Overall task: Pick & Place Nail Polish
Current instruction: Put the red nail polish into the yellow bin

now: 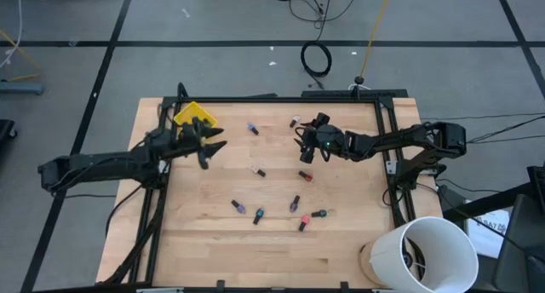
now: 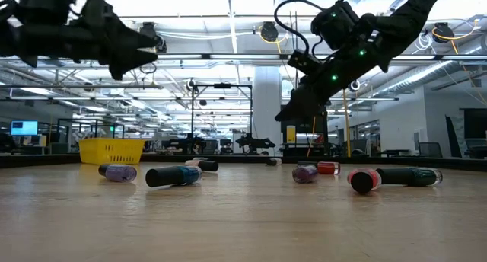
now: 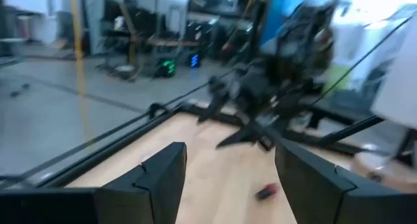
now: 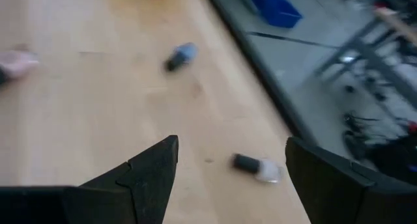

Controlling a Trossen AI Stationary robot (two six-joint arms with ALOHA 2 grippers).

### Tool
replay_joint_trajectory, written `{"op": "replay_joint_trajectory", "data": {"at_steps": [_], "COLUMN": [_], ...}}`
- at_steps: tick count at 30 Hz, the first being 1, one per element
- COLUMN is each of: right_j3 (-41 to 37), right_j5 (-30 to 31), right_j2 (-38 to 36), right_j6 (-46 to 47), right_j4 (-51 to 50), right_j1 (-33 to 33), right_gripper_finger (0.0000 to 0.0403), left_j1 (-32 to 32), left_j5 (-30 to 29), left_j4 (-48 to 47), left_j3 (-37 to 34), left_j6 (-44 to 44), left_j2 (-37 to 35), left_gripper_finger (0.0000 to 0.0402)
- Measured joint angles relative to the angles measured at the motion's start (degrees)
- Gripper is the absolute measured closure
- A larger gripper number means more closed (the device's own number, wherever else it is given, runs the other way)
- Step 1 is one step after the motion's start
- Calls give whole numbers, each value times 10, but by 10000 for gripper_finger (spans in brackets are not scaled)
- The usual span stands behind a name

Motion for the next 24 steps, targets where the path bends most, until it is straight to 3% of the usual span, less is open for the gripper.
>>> {"op": "replay_joint_trajectory", "data": {"at_steps": [5,11,15,20,24], "right_j3": [5,56,66,66,66], "right_j5": [-80,-110,-190,-297,-264], "right_j2": [-8,-2,8,-19,-42], "right_j6": [13,43,79,115,147], "right_j4": [-20,-78,-132,-205,-296], "right_j1": [0,-42,-64,-28,35], "right_gripper_finger": [133,139,148,155,156], "left_j1": [0,0,0,0,0], "left_j5": [9,7,6,5,5], "left_j4": [7,5,6,8,8], "left_j3": [-9,-10,-10,-10,-10], "left_j6": [-20,-18,-17,-18,-18], "left_j2": [-20,-15,-14,-14,-14], "left_gripper_finger": [172,172,172,172,172]}}
